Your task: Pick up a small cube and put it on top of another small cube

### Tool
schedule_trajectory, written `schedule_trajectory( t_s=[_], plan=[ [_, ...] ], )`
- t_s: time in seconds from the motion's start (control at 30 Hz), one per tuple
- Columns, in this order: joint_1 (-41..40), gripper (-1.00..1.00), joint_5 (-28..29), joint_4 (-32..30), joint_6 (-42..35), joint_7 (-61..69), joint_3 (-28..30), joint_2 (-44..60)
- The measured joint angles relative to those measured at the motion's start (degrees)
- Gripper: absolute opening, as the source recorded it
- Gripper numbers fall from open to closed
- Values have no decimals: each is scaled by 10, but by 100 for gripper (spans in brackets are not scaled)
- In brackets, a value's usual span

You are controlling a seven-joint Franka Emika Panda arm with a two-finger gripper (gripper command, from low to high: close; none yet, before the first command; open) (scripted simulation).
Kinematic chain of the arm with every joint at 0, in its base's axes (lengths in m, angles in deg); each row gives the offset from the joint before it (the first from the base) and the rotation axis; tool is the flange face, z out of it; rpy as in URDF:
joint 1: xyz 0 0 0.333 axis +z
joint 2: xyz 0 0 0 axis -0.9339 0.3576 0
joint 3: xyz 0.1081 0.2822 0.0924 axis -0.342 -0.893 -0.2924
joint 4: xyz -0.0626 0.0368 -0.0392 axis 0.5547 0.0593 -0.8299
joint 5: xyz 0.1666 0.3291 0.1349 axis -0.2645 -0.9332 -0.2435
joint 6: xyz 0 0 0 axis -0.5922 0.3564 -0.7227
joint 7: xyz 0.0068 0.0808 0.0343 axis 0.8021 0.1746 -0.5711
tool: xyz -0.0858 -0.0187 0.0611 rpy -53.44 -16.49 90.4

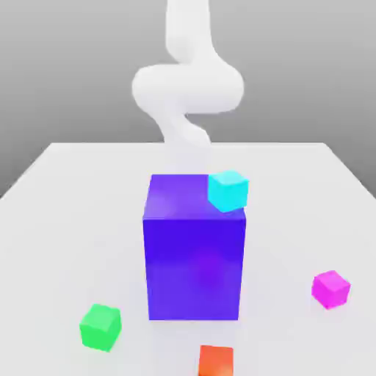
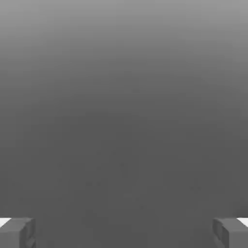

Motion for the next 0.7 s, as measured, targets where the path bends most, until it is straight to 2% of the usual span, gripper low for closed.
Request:
schedule_trajectory(
  t_s=[0.37,0.57,0.7],
  plan=[
    [39,0,22,-82,119,-86,-126,229],
    [70,0,59,-126,182,-150,-186,355],
    [117,0,92,-155,223,-199,-201,441]
  ],
)
